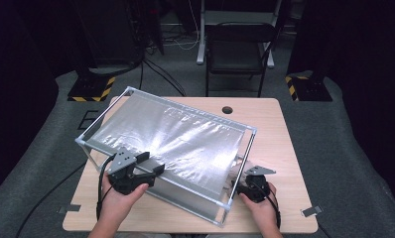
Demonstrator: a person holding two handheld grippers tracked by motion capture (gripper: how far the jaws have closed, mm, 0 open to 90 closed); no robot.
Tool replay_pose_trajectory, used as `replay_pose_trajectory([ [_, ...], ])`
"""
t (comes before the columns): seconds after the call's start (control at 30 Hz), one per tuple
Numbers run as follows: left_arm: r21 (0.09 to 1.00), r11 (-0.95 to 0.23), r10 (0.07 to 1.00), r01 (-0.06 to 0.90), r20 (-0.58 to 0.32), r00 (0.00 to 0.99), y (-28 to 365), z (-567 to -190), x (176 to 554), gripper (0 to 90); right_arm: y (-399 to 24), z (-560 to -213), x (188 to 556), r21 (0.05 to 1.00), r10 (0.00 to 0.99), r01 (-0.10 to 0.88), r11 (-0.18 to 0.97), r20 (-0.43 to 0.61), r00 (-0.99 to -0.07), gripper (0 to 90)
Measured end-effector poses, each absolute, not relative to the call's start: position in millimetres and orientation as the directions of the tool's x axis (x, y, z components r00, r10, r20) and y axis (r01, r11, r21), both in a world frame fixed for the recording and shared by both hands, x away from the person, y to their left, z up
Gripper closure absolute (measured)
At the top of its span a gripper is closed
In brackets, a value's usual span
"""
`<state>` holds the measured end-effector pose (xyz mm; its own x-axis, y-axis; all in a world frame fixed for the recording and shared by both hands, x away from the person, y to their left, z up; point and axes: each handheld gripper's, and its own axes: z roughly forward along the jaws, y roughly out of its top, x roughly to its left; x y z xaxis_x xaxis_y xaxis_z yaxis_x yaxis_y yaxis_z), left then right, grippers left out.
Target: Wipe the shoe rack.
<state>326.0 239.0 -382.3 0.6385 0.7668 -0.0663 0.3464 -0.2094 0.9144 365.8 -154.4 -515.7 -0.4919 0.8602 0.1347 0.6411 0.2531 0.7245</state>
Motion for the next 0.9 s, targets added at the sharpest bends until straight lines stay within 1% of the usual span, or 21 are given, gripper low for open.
replay_pose_trajectory([
  [0.03, 0.914, -0.210, 0.767, 0.347, -0.066, 0.639, 239, -382, 326, 30.1, -156, -515, 369, 0.723, 0.858, 0.639, 0.263, 0.127, -0.497, 59.0],
  [0.17, 0.915, -0.208, 0.767, 0.346, -0.067, 0.639, 239, -382, 326, 30.1, -161, -517, 378, 0.722, 0.867, 0.655, 0.225, 0.159, -0.473, 58.4],
  [0.23, 0.916, -0.207, 0.767, 0.344, -0.067, 0.639, 239, -383, 327, 30.1, -164, -518, 382, 0.720, 0.868, 0.661, 0.211, 0.173, -0.465, 56.6],
  [0.37, 0.917, -0.203, 0.770, 0.345, -0.068, 0.635, 238, -383, 327, 30.5, -166, -518, 388, 0.720, 0.868, 0.660, 0.217, 0.166, -0.467, 55.8],
  [0.43, 0.915, -0.208, 0.770, 0.345, -0.064, 0.635, 238, -383, 326, 30.8, -166, -519, 388, 0.720, 0.874, 0.665, 0.198, 0.179, -0.453, 55.7],
  [0.57, 0.916, -0.207, 0.772, 0.343, -0.062, 0.633, 238, -384, 327, 30.9, -163, -519, 377, 0.721, 0.864, 0.663, 0.200, 0.189, -0.466, 55.5],
  [0.7, 0.916, -0.209, 0.774, 0.341, -0.058, 0.630, 238, -384, 327, 30.9, -157, -518, 364, 0.708, 0.853, 0.669, 0.226, 0.187, -0.487, 55.2],
  [0.8, 0.918, -0.206, 0.776, 0.339, -0.058, 0.628, 237, -384, 327, 30.9, -156, -520, 353, 0.717, 0.840, 0.664, 0.211, 0.214, -0.498, 55.2],
  [0.9, 0.918, -0.210, 0.776, 0.336, -0.053, 0.629, 237, -385, 328, 30.9, -153, -520, 342, 0.715, 0.828, 0.663, 0.221, 0.222, -0.515, 55.2],
])
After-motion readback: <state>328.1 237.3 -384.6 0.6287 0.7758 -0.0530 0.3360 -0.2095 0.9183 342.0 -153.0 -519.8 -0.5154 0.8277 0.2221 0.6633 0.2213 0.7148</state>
